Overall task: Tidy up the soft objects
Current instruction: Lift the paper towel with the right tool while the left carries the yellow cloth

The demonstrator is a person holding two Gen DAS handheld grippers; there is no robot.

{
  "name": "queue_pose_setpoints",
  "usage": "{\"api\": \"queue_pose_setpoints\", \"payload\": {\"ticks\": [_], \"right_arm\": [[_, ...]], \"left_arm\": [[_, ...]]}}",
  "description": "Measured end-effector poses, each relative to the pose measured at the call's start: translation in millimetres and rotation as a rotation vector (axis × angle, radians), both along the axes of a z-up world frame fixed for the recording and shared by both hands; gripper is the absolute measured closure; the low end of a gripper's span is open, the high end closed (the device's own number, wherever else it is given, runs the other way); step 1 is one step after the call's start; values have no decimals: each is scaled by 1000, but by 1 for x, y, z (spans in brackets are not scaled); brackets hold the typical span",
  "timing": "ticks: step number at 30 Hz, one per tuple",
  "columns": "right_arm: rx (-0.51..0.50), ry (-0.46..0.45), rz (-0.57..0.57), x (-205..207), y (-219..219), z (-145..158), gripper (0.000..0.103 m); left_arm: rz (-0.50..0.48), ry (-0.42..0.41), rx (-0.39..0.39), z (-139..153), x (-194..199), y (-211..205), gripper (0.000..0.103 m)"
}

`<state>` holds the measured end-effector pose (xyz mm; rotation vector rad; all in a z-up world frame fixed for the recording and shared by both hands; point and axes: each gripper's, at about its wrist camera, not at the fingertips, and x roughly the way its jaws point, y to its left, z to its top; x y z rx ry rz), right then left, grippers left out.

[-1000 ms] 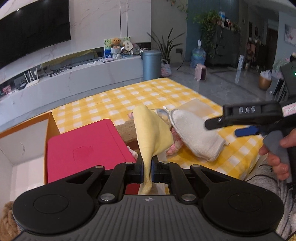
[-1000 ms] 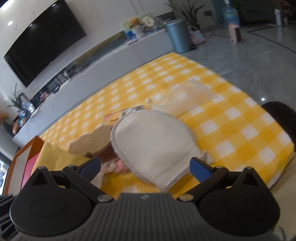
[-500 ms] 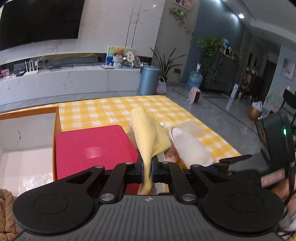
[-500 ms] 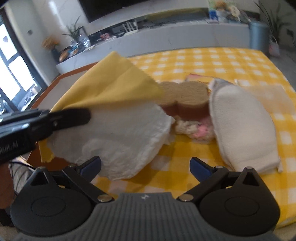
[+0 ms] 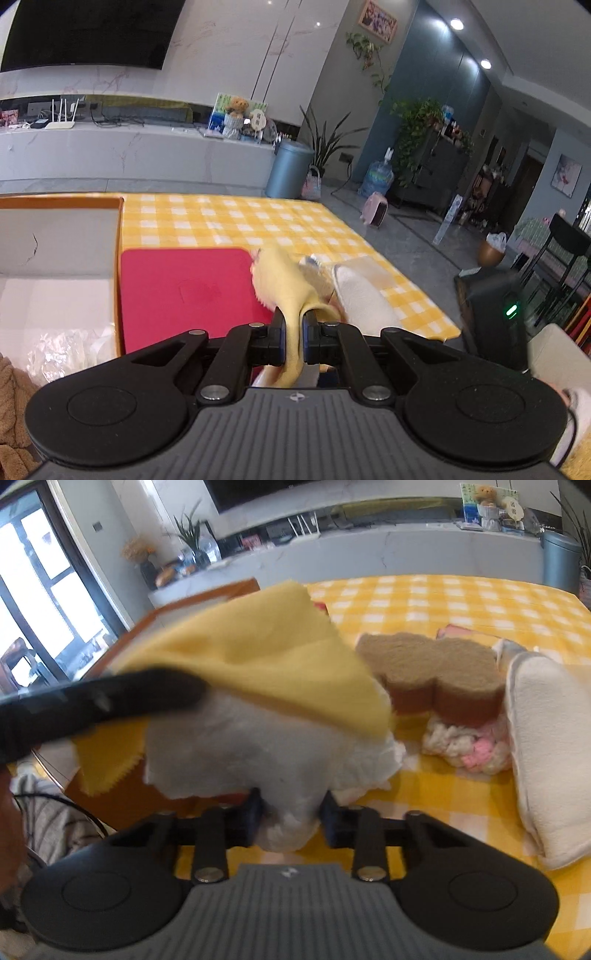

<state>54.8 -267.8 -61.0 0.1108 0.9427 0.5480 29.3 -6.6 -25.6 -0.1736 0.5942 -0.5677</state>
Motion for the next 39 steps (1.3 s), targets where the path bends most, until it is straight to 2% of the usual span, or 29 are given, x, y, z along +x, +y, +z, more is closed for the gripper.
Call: {"api": "queue_pose_setpoints", "payload": {"ticks": [3, 9, 11, 12, 13, 14, 15, 16, 20, 24, 28, 32, 34, 36, 38, 39], "right_arm": [[-78, 27, -33, 1, 1, -5, 87], [-212, 49, -216, 6, -28, -7, 88], [-213, 73, -229, 7, -34, -8, 82], [-219, 78, -231, 6, -35, -7, 68], [-236, 83, -230, 6, -34, -5, 44], [-255, 82, -228, 5, -34, -4, 33], [-262, 70, -229, 3, -34, -1, 16], [-254, 54, -233, 2, -35, 0, 11], [-171, 52, -309, 6, -51, 3, 8], [-120, 47, -323, 11, -52, 3, 8], [47, 35, -345, 15, -57, 7, 8], [221, 110, -508, 23, -77, -3, 8], [243, 165, -525, 30, -77, -11, 8], [212, 177, -533, 33, -71, -16, 8], [183, 179, -520, 38, -61, -23, 13], [177, 188, -498, 39, -56, -25, 22]], "left_arm": [[13, -33, -30, 9, -5, 9, 94], [48, -67, -46, 22, -10, 22, 94], [56, -65, -45, 22, -10, 23, 94], [57, -62, -45, 23, -9, 23, 95], [57, -61, -45, 22, -8, 23, 95], [56, -62, -43, 22, -10, 23, 95], [53, -64, -40, 22, -10, 21, 95], [51, -66, -36, 22, -10, 20, 95], [40, -66, -29, 20, -9, 16, 95], [43, -65, -33, 20, -10, 18, 95], [47, -62, -53, 21, -11, 23, 95], [36, -53, -54, 20, -11, 23, 95], [35, -59, -46, 20, -10, 22, 95], [38, -59, -47, 20, -9, 22, 95], [39, -56, -47, 20, -9, 23, 95], [40, -56, -44, 20, -9, 23, 95]]}}
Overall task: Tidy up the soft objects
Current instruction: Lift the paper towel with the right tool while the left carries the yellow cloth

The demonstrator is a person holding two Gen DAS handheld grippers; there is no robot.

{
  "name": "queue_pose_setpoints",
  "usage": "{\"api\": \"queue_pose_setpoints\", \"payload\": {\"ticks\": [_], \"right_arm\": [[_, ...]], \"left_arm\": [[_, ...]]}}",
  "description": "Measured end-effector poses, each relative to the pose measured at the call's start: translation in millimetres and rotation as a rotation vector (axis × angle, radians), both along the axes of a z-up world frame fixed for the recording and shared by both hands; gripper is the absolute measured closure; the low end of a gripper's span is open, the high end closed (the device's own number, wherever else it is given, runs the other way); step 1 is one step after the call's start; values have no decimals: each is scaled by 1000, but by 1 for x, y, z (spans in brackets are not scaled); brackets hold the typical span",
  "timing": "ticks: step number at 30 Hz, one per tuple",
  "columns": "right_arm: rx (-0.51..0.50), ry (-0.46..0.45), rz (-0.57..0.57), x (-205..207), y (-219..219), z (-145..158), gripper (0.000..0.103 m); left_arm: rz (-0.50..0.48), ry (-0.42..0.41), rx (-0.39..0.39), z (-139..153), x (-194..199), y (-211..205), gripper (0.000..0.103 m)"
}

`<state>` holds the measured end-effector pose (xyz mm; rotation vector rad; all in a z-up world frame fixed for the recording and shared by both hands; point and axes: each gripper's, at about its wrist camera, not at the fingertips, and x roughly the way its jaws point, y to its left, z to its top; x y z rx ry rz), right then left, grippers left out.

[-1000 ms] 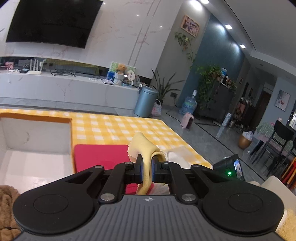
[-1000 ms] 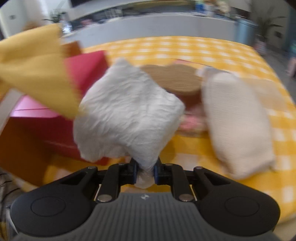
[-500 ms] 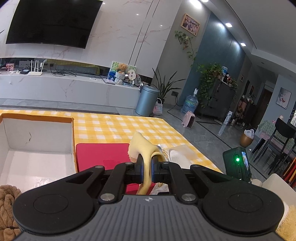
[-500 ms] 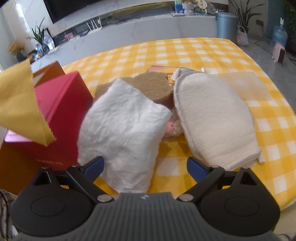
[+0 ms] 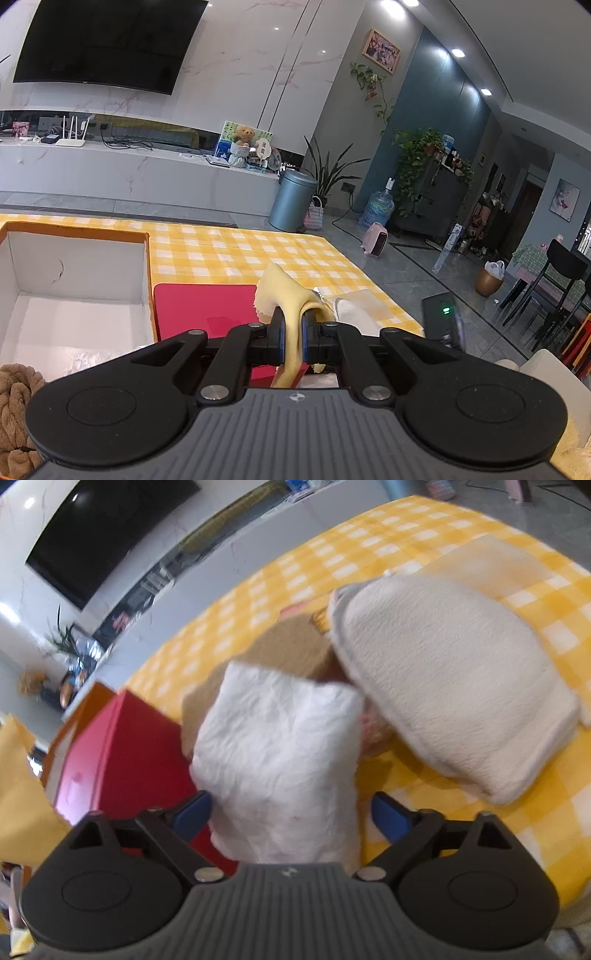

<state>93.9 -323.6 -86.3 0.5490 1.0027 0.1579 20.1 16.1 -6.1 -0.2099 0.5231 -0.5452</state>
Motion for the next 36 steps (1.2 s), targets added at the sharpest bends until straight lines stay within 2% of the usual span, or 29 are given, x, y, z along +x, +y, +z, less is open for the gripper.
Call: {"api": "queue_pose_setpoints", "payload": {"ticks": [1, 2, 4, 7, 9, 12, 13, 16, 18, 21, 24, 27, 28, 29, 30, 32, 33, 36], "right_arm": [[-5, 5, 21, 1, 3, -2, 35], [-25, 1, 39, 2, 6, -3, 42], [-81, -21, 81, 0, 13, 3, 68], [-137, -66, 143, -9, 17, 16, 80], [-205, -121, 202, -22, 18, 35, 80], [-480, -182, 311, -44, 28, 61, 81], [-497, -189, 325, -48, 26, 66, 81], [-464, -181, 341, -47, 18, 62, 81], [-478, -119, 326, -38, 20, 47, 81], [-415, -54, 336, -27, 26, 27, 79], [-399, -73, 339, -22, 31, 24, 66], [-381, -81, 329, -25, 36, 22, 59], [-381, -75, 333, -24, 38, 21, 48], [-381, -68, 331, -22, 40, 18, 43], [-379, -68, 323, -20, 42, 17, 44], [-386, -87, 316, -20, 44, 18, 79], [-394, -98, 330, -21, 46, 20, 84], [-407, -148, 380, -27, 51, 32, 84]], "left_arm": [[3, -2, 5, 0, -2, 1, 95], [8, -5, 10, 0, -3, 0, 95], [14, -7, 11, 0, -3, 2, 95], [18, 3, -4, -1, -1, 6, 95], [22, 7, -3, -1, -1, 7, 95], [27, 21, 0, -4, 1, 8, 95], [30, 30, 0, -4, 2, 8, 95], [32, 53, -2, -6, 4, 7, 95], [28, 55, 6, -6, 3, 6, 95], [20, 45, 15, -5, 0, 5, 95], [20, 42, 10, -4, 1, 9, 95], [24, 49, 10, -5, 2, 10, 95], [28, 52, 11, -4, 2, 10, 95], [30, 54, 10, -4, 2, 10, 95], [33, 56, 8, -4, 3, 10, 95], [37, 58, 4, -3, 3, 11, 95], [37, 56, 3, -3, 2, 12, 95], [32, 45, 6, 0, 1, 12, 95]]}}
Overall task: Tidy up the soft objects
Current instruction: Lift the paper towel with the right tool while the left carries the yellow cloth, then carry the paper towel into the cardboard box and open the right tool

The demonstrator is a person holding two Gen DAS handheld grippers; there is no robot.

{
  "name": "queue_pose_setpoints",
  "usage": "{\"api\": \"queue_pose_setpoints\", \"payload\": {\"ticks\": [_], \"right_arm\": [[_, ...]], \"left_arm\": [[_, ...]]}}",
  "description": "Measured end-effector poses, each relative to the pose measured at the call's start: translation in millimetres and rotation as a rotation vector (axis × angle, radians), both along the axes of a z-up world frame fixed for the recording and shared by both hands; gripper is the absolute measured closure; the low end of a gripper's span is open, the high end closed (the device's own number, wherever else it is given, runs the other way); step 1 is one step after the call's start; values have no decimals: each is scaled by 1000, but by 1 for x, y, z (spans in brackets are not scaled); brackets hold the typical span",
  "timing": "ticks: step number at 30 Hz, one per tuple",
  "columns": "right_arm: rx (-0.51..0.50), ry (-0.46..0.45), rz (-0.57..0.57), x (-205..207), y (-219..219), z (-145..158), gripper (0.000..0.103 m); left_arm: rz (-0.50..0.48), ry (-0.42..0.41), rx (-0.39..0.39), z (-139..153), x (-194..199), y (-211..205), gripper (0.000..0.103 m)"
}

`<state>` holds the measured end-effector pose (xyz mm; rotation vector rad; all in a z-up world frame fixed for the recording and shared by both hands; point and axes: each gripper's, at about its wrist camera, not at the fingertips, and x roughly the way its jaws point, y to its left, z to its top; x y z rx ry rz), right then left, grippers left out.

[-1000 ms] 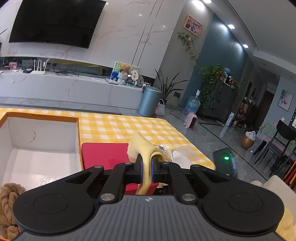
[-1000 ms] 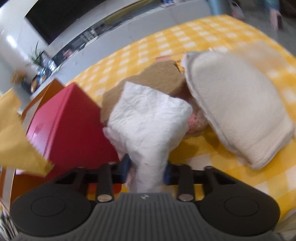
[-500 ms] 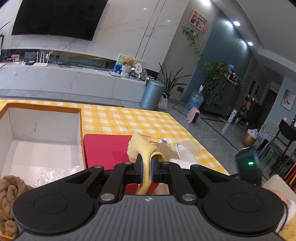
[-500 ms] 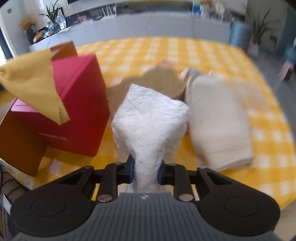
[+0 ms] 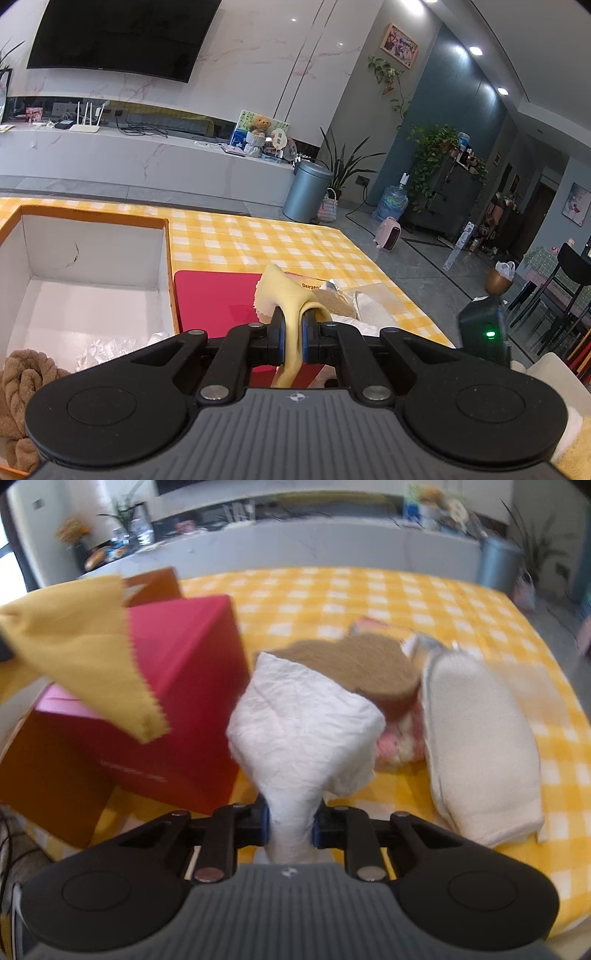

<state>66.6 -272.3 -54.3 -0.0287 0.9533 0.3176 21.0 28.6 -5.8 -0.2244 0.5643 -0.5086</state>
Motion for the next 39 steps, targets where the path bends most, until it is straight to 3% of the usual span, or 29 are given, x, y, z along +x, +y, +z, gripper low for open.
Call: {"api": "queue_pose_setpoints", "payload": {"ticks": [4, 6, 9, 13, 21, 28, 35, 39], "right_arm": [[95, -80, 48, -13, -5, 31, 84], [207, -134, 54, -20, -18, 49, 84], [367, -200, 28, -27, -35, 65, 84], [459, -254, -34, -33, -48, 78, 84], [479, -286, -83, -37, -57, 88, 84], [467, -310, -42, -39, -46, 97, 84], [450, -322, 61, -42, 4, 117, 84], [405, -293, 142, -39, 49, 125, 84]], "left_arm": [[-5, -14, -6, 4, -3, 1, 95], [-4, -21, -8, 5, -4, 1, 95], [-2, -24, -9, 6, -4, 1, 95], [-4, -9, -13, 5, -2, 0, 99], [3, 9, -24, 4, 2, 2, 100], [52, -49, -39, 18, -11, 20, 100], [176, -90, -90, 36, -24, 70, 100], [237, -123, -78, 41, -32, 96, 100]]}}
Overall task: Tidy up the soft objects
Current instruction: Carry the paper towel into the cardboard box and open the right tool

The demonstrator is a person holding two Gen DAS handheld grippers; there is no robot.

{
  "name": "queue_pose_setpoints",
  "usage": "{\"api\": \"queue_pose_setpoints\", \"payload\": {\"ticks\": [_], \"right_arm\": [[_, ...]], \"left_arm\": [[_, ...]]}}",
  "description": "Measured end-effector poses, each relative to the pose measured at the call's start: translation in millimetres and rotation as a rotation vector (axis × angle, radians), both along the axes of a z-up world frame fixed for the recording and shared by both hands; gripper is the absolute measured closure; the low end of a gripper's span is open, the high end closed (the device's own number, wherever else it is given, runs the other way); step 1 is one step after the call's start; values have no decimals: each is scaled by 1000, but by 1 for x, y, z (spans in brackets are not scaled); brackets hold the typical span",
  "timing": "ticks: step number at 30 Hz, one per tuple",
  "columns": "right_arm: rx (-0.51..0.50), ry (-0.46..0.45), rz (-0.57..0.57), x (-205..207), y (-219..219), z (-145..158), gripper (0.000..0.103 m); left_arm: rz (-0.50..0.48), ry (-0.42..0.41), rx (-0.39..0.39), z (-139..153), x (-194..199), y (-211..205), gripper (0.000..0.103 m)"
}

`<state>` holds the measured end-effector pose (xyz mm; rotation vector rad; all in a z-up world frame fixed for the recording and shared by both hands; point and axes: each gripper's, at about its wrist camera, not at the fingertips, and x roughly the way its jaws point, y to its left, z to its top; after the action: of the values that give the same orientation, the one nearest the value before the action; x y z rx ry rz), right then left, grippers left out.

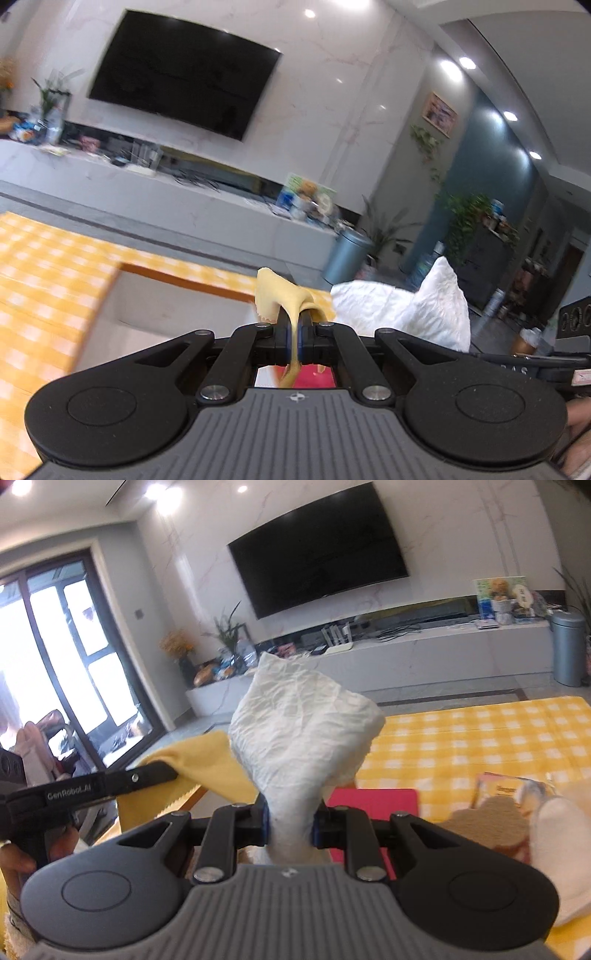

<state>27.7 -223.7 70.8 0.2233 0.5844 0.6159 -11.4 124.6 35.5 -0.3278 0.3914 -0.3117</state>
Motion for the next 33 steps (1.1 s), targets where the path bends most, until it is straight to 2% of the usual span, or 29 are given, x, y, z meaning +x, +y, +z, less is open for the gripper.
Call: {"api": "queue_pose_setpoints", "payload": {"ticks": [5, 11, 15, 17, 21, 25, 28, 30, 33], "right_arm": [[-81, 27, 88, 10, 57, 0, 84], [-117, 148, 167, 44, 115, -13, 84], [-155, 206, 198, 69, 154, -25, 84], [-161, 257, 214, 85, 171, -35, 84], [-181, 385, 231, 117, 204, -62, 84], [-260, 400, 221, 140, 235, -83, 84], [-287, 459, 225, 153, 252, -105, 84], [-294, 495, 243, 158, 262, -117, 84], [-348, 489, 279, 158, 275, -130, 84]], "left_arm": [[98, -24, 5, 4, -10, 26, 100], [175, -16, -37, -2, -6, 53, 100], [254, -11, 22, -7, -2, 65, 100], [277, 0, 18, -11, -2, 74, 100], [299, 37, -71, -19, 2, 94, 100], [313, 68, -87, -27, 4, 106, 100], [315, 89, -94, -33, 6, 110, 100], [326, 90, -90, -34, 6, 110, 100], [362, 74, -62, -30, 3, 108, 100]]}}
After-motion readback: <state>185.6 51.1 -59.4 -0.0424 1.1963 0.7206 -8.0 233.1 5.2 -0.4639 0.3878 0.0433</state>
